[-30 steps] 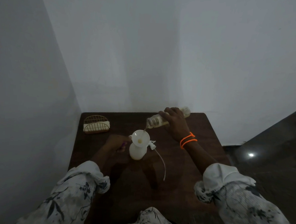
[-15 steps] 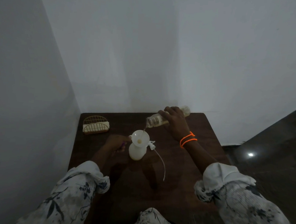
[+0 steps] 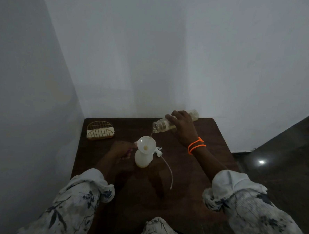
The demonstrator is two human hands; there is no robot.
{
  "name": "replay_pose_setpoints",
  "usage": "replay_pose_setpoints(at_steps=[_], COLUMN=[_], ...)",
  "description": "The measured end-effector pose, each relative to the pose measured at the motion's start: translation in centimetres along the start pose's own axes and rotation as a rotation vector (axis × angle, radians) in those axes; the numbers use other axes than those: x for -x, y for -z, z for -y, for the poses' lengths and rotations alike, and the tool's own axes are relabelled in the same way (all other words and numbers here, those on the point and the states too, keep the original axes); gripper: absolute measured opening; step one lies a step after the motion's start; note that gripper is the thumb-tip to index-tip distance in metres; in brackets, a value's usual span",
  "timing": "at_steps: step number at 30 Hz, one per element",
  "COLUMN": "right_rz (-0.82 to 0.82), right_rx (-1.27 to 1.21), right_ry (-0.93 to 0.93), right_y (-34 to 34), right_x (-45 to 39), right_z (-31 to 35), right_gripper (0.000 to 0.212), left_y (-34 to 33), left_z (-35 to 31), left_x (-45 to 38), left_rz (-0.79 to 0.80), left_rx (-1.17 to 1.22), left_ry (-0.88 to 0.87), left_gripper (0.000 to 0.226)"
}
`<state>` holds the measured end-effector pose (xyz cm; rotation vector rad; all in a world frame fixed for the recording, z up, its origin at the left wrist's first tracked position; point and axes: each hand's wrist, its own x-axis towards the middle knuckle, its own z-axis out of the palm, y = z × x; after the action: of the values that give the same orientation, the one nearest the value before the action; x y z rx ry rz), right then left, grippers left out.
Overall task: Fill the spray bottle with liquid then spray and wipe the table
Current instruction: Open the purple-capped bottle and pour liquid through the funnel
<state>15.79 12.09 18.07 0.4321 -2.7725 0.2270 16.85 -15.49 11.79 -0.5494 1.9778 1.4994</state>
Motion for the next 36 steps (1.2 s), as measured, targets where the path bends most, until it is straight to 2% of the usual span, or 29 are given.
replay_pose_setpoints(at_steps=[24, 36], right_rz=[0.008, 0.012], right_rx=[-0.011, 0.011], right_ry=[0.004, 0.010], right_y=[-0.29, -0.19], right_x=[-0.34, -0.25], right_z=[0.10, 0.01], right_gripper=[0.060, 0.061], left_y=[0.02, 0.16], left_z=[-0.26, -0.12], left_x=[0.34, 0.13], left_rz=[0.009, 0.011], left_rx=[0.026, -0.025], left_ry=[0.001, 0.001], left_gripper=[0.017, 0.023])
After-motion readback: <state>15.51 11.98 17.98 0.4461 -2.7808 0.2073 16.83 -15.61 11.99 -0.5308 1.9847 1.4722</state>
